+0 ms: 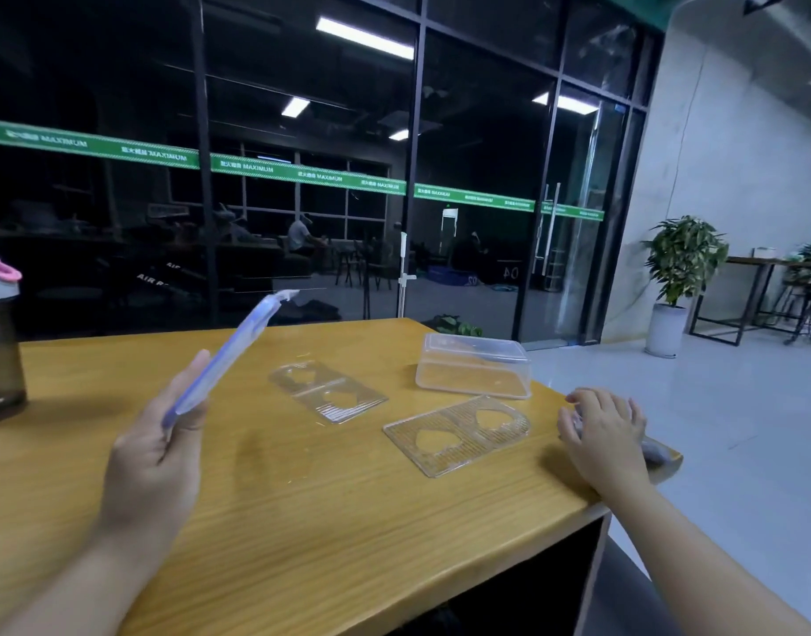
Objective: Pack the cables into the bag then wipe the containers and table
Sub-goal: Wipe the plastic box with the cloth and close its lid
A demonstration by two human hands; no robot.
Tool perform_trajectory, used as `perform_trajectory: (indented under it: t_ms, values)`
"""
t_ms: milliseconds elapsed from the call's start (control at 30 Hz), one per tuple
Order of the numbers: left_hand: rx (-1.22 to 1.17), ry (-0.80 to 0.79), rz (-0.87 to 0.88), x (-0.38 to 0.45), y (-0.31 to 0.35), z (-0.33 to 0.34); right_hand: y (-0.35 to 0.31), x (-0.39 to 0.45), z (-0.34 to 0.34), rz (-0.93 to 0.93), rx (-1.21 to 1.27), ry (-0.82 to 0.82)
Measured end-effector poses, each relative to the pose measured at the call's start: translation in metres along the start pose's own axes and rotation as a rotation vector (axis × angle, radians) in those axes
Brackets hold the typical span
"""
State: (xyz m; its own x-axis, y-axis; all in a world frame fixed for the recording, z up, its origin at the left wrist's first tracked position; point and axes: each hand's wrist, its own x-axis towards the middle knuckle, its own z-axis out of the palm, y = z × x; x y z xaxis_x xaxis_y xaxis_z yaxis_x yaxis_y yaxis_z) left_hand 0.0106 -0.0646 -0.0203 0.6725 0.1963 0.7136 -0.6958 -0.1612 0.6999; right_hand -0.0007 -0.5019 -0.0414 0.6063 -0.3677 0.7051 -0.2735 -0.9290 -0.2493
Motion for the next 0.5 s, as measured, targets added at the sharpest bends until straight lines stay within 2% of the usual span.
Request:
perform_trajectory:
  t_ms: [67, 200, 267, 500]
  values:
    - [-0.115, 0.034, -0.053, 0.005, -0.002, -0.006, -0.014, -0.002, 0.001, -0.104, 0.048, 0.071]
    - [-0.220, 0.144, -0.120, 0.009, 0.007, -0.010, -0.049, -0.002, 0.002, -0.249, 0.071, 0.078]
    - [-0.259, 0.184, -0.151, 0.009, 0.009, -0.008, -0.062, 0.002, 0.007, -0.284, 0.070, 0.036]
    - [-0.479, 0.162, -0.346, 0.010, 0.008, 0.008, -0.093, 0.030, 0.029, -0.321, 0.003, -0.099]
